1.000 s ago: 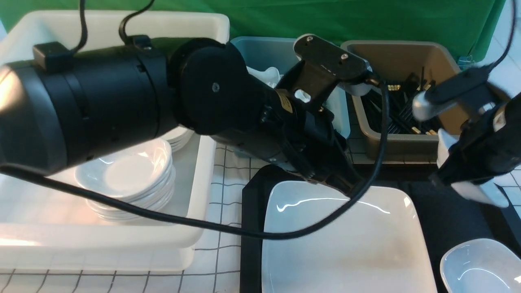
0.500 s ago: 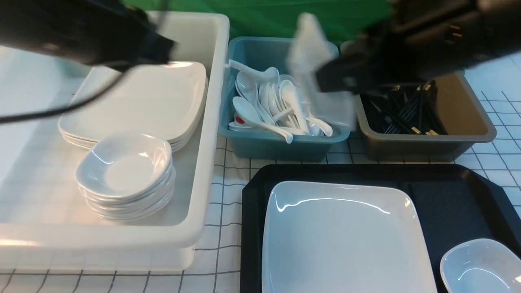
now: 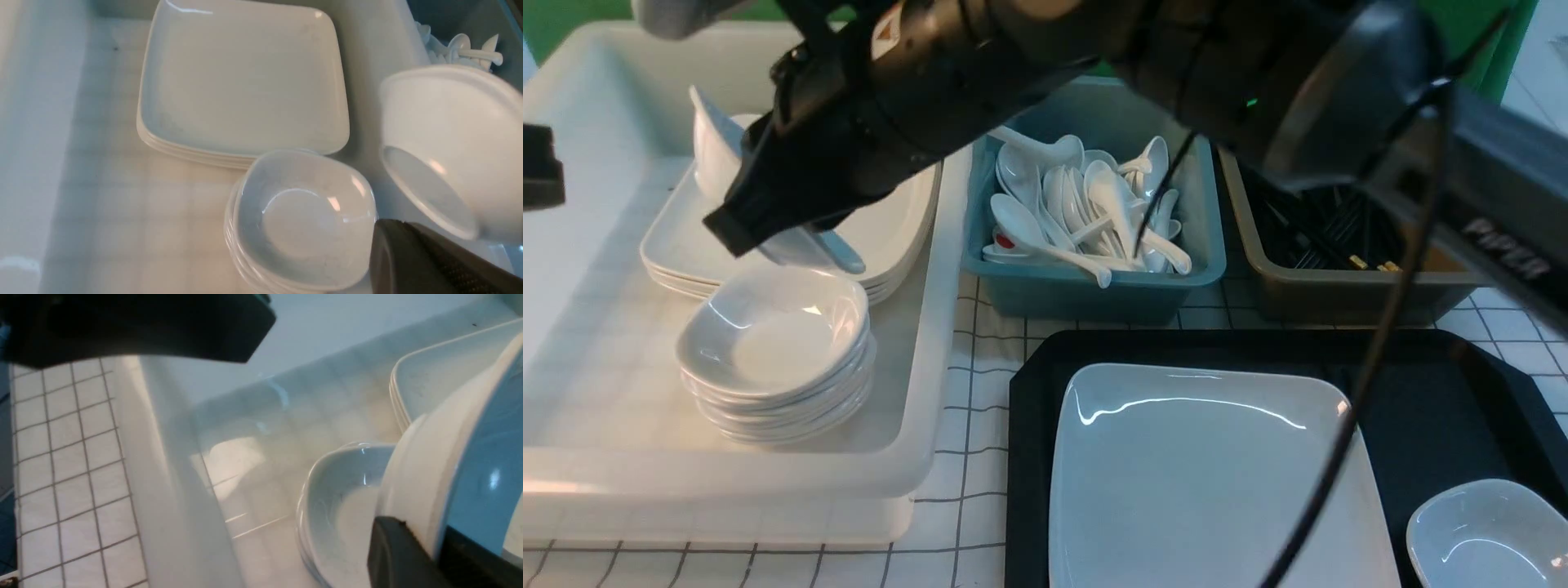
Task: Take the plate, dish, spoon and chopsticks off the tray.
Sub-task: Use the right arm to put the small plate into the large storage box on the left
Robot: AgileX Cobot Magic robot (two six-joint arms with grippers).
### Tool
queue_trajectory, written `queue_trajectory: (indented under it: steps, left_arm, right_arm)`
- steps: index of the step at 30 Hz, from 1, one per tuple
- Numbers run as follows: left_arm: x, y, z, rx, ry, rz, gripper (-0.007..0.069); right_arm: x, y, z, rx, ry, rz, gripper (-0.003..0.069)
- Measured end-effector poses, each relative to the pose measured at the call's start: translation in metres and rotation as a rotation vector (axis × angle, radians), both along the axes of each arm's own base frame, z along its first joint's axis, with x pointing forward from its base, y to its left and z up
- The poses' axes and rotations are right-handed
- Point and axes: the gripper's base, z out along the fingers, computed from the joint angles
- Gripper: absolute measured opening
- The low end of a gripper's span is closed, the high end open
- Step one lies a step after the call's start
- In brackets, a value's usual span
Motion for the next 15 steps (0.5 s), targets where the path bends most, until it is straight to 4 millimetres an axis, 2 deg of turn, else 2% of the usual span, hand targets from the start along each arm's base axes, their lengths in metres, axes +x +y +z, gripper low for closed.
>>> queue_trajectory:
  steps: [6, 8, 12, 15]
  left_arm:
    - [-0.001, -0.001, -0.008, 0.001, 0.033, -0.021, -0.0001]
    - [-0.001, -0.001, -0.008, 0.003, 0.031, -0.026, -0.0001]
    - [-0.001, -0.001, -0.008, 0.008, 0.030, -0.030, -0.0001]
    - [-0.001, -0.001, -0.008, 0.009, 0.030, -0.031, -0.0001]
  right_arm:
    - [0.019, 0.023, -0.051, -0.066, 0.030, -0.005, 0.0041]
    - [0.023, 0.026, -0.062, -0.072, 0.030, -0.009, 0.0041]
    - [0.024, 0.032, -0.070, -0.064, 0.021, -0.013, 0.0052]
    - [0.024, 0.032, -0.071, -0.071, 0.018, -0.012, 0.0118]
